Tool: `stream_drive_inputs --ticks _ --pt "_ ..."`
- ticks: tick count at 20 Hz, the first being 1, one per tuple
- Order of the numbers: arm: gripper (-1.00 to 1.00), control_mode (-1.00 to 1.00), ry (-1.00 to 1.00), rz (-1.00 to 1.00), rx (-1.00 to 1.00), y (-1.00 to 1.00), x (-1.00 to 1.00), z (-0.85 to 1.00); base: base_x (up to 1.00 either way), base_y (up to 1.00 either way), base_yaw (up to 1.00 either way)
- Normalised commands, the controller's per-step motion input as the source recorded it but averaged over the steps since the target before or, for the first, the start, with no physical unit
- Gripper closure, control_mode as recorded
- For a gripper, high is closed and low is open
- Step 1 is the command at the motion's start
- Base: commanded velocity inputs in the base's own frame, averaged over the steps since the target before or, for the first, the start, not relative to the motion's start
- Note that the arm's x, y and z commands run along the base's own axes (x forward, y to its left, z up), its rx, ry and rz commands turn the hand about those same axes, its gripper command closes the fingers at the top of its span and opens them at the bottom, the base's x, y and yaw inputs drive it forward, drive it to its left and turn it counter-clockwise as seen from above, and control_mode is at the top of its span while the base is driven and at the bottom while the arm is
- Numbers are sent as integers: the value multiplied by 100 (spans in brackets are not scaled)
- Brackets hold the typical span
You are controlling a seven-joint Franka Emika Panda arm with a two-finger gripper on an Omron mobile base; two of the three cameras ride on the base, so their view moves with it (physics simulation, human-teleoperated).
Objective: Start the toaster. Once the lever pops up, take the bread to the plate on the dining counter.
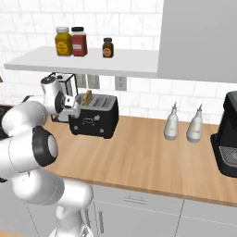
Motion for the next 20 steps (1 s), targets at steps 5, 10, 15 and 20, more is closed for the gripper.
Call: stream_drive_inputs --ticks 5,10,15,20 --pt "-100 -100 0 0 -2 8 31 -23 0 0 0" --pt "-100 -100 -1 0 -3 0 25 -15 0 0 0" --pt "-100 -100 -1 0 -3 0 23 -23 0 0 0" --pt "-100 -100 -1 0 -2 0 12 -29 0 0 0"
